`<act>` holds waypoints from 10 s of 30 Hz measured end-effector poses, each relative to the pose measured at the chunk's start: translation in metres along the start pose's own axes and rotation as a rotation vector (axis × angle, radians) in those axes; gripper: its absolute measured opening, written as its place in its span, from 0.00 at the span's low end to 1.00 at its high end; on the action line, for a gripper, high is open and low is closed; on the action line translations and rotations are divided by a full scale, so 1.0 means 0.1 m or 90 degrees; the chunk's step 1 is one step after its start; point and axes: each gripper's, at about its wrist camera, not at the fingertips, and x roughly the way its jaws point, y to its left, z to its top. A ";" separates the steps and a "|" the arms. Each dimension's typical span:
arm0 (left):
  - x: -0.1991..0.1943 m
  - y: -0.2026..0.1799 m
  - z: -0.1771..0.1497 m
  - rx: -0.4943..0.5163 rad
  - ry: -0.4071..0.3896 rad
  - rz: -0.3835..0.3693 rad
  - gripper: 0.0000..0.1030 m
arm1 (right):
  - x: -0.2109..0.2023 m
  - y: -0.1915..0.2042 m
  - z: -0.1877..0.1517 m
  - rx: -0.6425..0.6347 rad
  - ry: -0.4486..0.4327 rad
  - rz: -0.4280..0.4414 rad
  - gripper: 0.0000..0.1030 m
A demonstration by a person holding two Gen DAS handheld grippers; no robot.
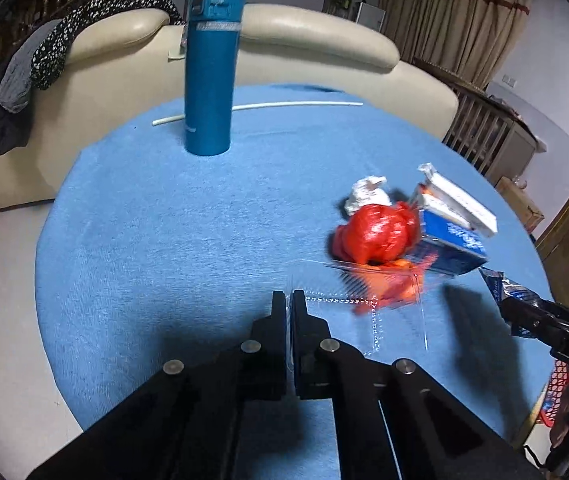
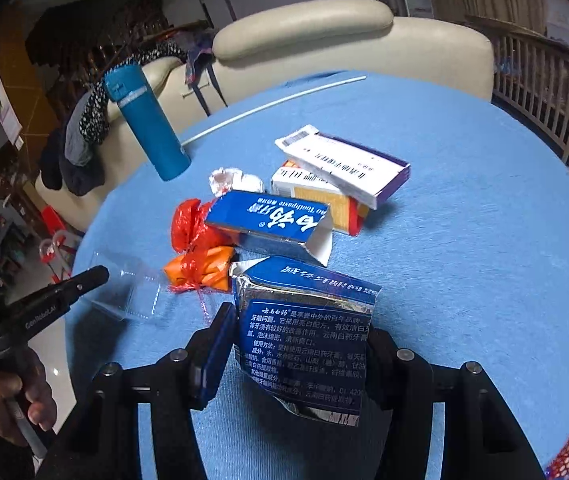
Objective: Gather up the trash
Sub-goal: 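Carry the tray and box to the red basket and release both, then return to the table and grasp another blue toothpaste box with the right gripper, then grasp the orange mesh bag with the left gripper while the right gripper holds the toothpaste box, then carry the mesh bag and toothpaste box to the red basket and release both, then move both grippers back over the table toward the remaining trash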
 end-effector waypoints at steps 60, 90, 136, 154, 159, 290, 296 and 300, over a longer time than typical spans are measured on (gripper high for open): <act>-0.41 -3.70 -0.47 0.313 0.036 -0.259 0.02 | -2.14 -2.77 -1.49 0.343 -0.161 -0.242 0.57; -0.07 -4.52 -0.88 0.421 0.109 -0.246 0.02 | -2.63 -3.26 -1.76 0.440 -0.215 -0.234 0.84; -0.14 -1.43 -0.31 0.084 0.018 0.010 0.80 | -1.41 -1.12 -0.49 0.115 -0.079 -0.132 0.86; -0.06 -0.22 -0.39 -0.071 0.028 0.027 0.80 | 0.06 0.64 0.50 -0.328 0.055 -0.060 0.86; -0.06 -0.12 -0.36 -0.083 0.025 0.022 0.80 | 0.49 0.80 0.65 -0.431 0.099 -0.089 0.86; -0.09 -4.38 -0.90 0.405 0.133 -0.193 0.80 | -2.68 -3.01 -1.58 0.436 -0.236 -0.156 0.57; -0.26 -3.68 -0.56 0.327 0.079 -0.149 0.80 | -2.38 -2.56 -1.25 0.359 -0.192 -0.120 0.59; -0.30 -3.06 -0.41 0.262 0.055 -0.104 0.80 | -2.16 -2.18 -1.03 0.295 -0.160 -0.096 0.59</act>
